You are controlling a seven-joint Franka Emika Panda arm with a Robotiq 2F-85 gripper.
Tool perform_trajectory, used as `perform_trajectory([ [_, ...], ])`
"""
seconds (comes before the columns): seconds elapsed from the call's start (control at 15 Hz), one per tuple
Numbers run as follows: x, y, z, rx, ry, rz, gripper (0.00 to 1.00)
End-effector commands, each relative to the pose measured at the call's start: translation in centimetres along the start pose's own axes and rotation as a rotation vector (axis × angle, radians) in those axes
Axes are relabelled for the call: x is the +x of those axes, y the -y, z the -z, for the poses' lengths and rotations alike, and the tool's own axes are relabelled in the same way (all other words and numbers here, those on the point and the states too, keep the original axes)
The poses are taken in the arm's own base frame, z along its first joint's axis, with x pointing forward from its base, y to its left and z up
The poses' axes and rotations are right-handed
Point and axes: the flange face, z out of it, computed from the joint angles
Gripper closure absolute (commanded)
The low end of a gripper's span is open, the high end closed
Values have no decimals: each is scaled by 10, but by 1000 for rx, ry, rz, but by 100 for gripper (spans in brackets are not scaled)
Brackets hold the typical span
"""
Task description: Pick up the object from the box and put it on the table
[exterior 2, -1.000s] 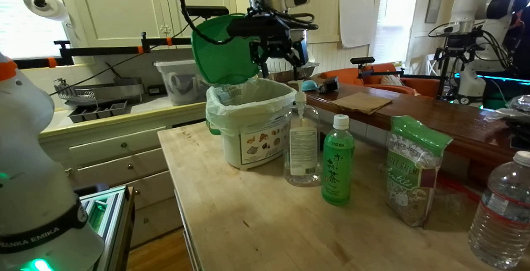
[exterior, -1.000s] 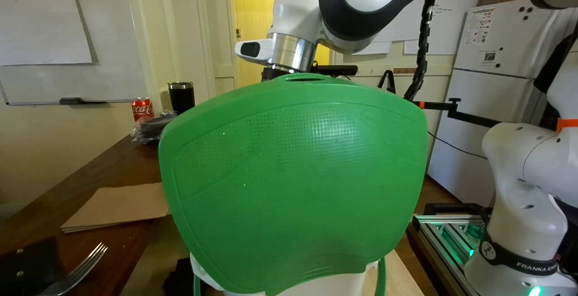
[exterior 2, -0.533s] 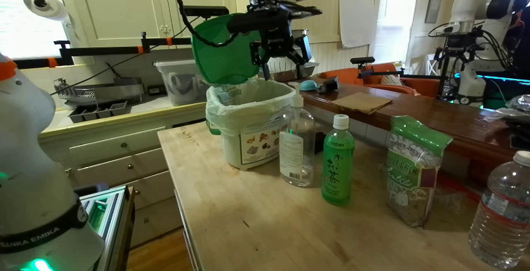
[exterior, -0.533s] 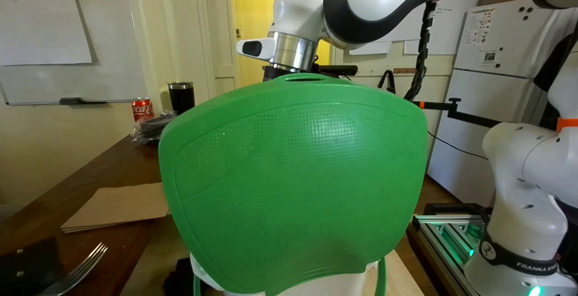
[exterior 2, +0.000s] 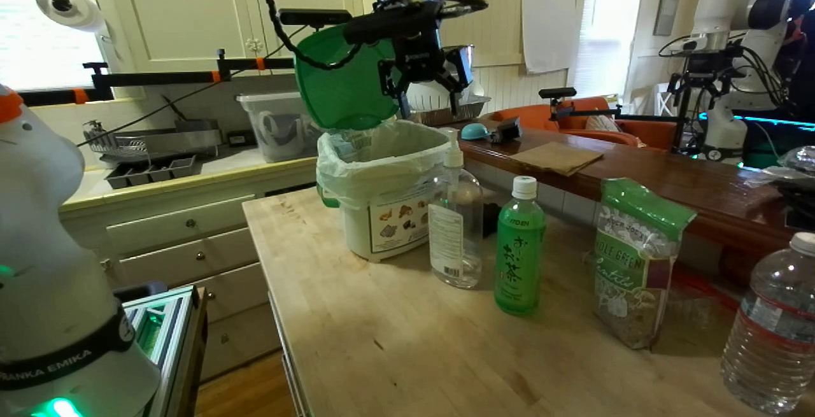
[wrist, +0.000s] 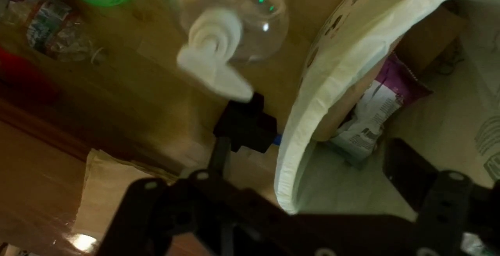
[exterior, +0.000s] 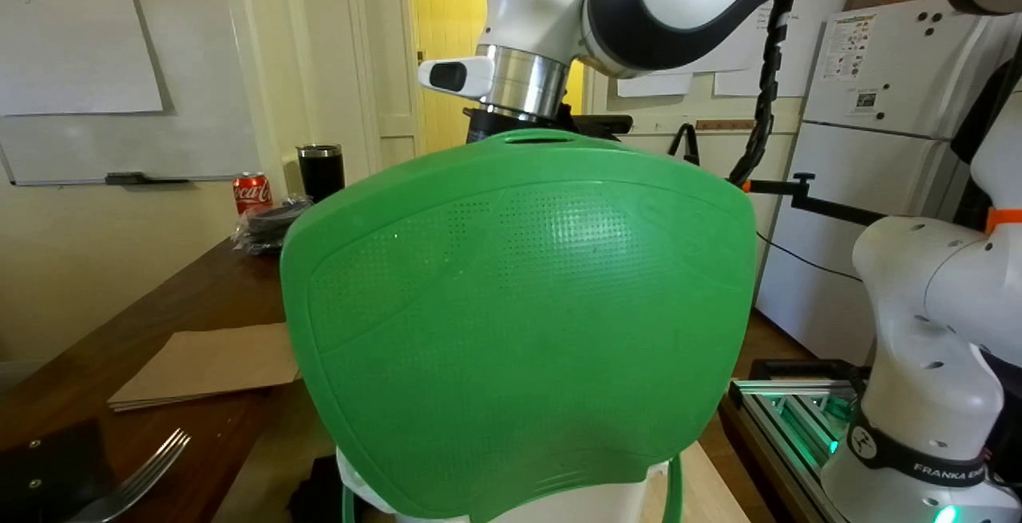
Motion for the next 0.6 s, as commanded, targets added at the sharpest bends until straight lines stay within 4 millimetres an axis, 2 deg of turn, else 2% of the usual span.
perform_trajectory([
  [0.0, 10, 18, -12, 79, 44, 49, 0],
  [0.27, 20, 42, -26, 155, 90, 127, 0],
  [0.53, 29, 55, -41, 192, 92, 193, 0],
])
